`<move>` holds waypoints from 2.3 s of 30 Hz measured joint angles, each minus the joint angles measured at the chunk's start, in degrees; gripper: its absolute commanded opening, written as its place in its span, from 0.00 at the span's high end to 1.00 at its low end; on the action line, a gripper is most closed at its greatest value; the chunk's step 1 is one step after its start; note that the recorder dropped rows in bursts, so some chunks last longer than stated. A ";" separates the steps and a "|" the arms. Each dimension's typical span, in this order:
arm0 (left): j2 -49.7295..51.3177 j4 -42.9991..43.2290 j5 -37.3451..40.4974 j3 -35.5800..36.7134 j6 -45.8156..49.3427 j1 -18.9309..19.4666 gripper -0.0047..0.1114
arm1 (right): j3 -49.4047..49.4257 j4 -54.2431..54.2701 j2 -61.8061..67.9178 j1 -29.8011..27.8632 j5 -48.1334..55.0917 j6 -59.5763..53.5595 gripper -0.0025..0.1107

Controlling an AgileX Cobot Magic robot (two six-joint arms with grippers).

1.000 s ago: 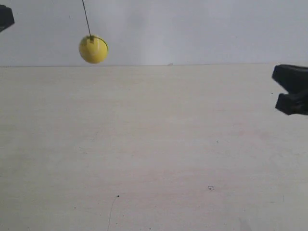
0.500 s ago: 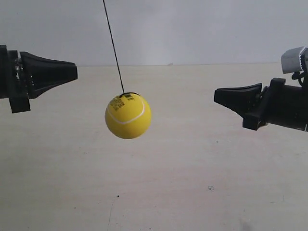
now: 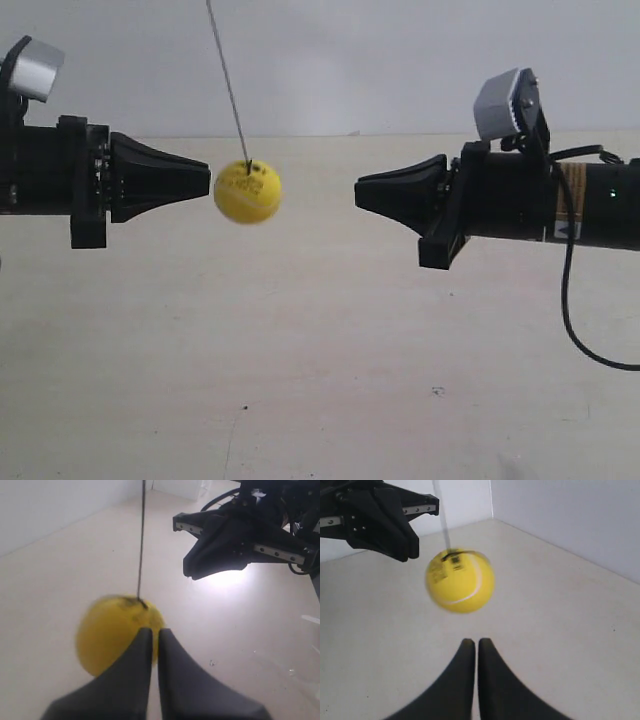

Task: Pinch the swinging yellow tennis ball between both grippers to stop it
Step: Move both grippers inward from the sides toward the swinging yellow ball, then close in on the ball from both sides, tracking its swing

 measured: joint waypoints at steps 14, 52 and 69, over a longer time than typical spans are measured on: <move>0.25 0.60 4.33 0.00 1.07 -0.47 0.92 | -1.81 0.00 0.27 1.04 0.55 -0.22 0.98; -0.14 -6.73 7.38 0.00 2.44 -1.55 0.92 | -1.81 0.84 0.27 8.35 2.66 -1.65 0.98; -0.14 -10.44 18.74 -0.21 8.77 -4.52 0.92 | -1.81 5.89 0.27 8.45 6.63 -8.52 0.98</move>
